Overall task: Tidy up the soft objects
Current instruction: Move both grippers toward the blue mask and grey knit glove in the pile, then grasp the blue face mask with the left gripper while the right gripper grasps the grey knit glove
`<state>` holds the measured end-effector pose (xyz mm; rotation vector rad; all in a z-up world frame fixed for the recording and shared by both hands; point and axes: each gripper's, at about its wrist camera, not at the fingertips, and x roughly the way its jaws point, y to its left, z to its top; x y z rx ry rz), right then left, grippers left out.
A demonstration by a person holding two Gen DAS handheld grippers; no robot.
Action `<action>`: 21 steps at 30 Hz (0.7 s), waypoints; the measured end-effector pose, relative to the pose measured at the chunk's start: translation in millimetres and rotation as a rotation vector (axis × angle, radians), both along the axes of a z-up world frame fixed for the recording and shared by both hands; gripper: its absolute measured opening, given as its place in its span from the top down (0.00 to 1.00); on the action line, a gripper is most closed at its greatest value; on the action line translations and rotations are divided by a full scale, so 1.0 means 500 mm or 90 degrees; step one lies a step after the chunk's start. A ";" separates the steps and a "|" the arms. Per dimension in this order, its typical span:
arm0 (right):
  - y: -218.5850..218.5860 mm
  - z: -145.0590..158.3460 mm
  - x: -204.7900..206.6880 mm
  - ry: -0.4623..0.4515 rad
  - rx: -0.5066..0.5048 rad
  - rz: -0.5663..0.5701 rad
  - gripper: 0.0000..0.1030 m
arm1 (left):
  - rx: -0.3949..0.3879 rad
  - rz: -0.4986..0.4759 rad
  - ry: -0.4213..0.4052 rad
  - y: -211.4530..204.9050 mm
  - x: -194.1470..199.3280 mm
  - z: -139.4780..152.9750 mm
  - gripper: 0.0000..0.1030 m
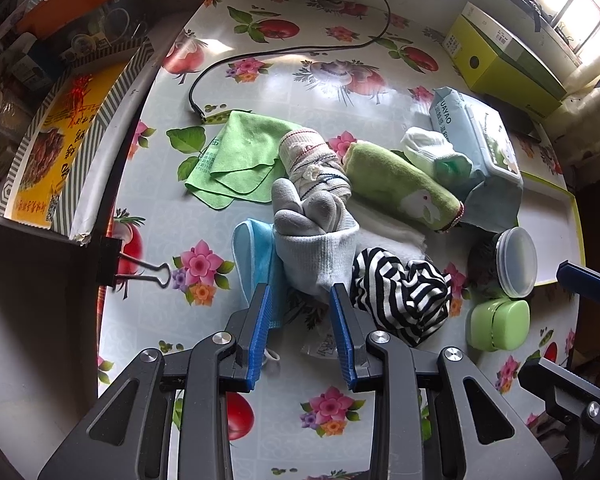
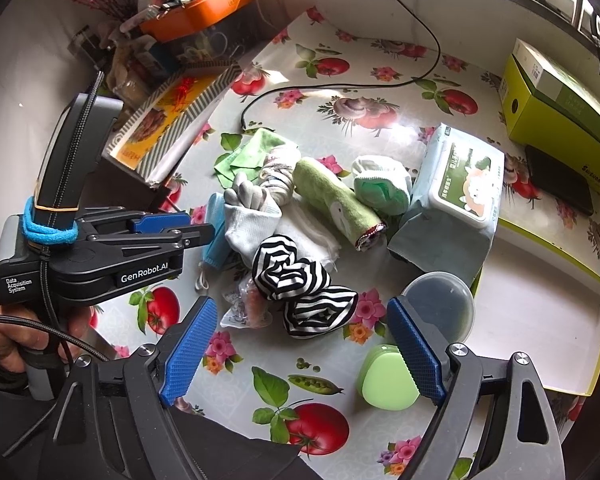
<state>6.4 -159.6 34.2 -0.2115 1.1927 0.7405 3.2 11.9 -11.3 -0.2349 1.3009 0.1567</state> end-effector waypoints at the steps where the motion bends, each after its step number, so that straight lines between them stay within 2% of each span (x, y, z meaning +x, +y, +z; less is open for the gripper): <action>1: 0.002 -0.001 0.001 0.001 -0.001 0.001 0.15 | 0.003 0.002 -0.005 0.001 0.000 -0.001 0.70; 11: 0.024 -0.015 0.029 0.012 -0.009 0.001 0.27 | -0.021 0.042 0.000 0.045 -0.008 -0.019 0.70; 16: 0.039 -0.023 0.046 0.016 -0.009 0.005 0.27 | -0.026 0.066 0.010 0.076 -0.015 -0.032 0.70; 21: 0.054 -0.029 0.055 0.022 -0.011 0.012 0.27 | -0.060 0.092 0.013 0.104 -0.021 -0.049 0.69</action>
